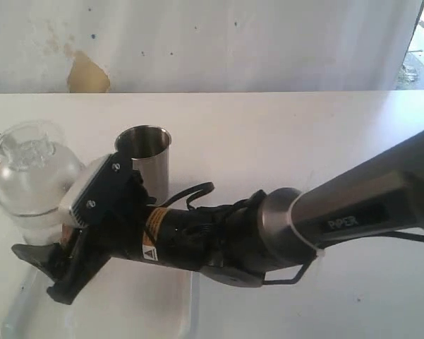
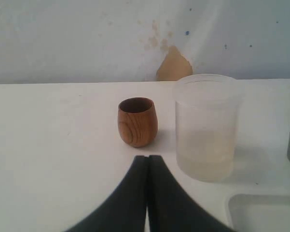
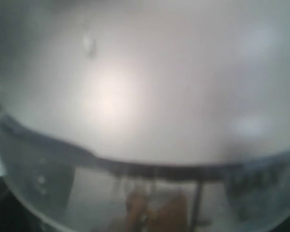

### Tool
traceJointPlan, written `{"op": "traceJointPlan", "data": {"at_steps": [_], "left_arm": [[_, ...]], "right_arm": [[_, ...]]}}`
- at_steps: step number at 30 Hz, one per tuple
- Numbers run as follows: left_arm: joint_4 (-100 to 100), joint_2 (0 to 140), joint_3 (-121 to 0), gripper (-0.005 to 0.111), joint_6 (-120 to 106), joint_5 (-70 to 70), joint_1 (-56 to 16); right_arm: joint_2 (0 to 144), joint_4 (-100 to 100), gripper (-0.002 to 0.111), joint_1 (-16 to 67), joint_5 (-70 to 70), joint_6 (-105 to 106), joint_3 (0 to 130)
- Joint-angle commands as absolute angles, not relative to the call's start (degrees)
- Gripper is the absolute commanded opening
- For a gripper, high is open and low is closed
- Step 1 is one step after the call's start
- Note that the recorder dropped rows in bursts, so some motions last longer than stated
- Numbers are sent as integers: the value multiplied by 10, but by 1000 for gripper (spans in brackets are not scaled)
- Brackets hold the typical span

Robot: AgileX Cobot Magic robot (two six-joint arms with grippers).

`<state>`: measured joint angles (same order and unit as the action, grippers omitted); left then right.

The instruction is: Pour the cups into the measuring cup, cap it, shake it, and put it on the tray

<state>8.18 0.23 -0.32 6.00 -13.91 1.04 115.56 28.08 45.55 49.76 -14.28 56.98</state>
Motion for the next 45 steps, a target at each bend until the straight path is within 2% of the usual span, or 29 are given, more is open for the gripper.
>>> {"op": "traceJointPlan", "data": {"at_steps": [1, 11, 13, 16, 22, 23, 34, 37, 45], "left_arm": [[84, 0, 0, 0, 61, -136, 9], [84, 0, 0, 0, 61, -136, 9], [84, 0, 0, 0, 61, -136, 9], [84, 0, 0, 0, 61, -136, 9], [84, 0, 0, 0, 61, -136, 9], [84, 0, 0, 0, 61, -136, 9], [84, 0, 0, 0, 61, -136, 9], [84, 0, 0, 0, 61, -136, 9], [84, 0, 0, 0, 61, -136, 9]], "right_arm": [[1193, 278, 0, 438, 555, -74, 586], [1216, 285, 0, 433, 563, -127, 595], [1216, 289, 5, 433, 548, -138, 595], [1217, 303, 21, 433, 539, -139, 595], [1218, 300, 78, 433, 553, -157, 596], [1218, 300, 81, 433, 548, -159, 596], [1218, 303, 82, 433, 541, -155, 596], [1218, 301, 105, 433, 540, -152, 596], [1218, 305, 105, 433, 533, -152, 596]]}}
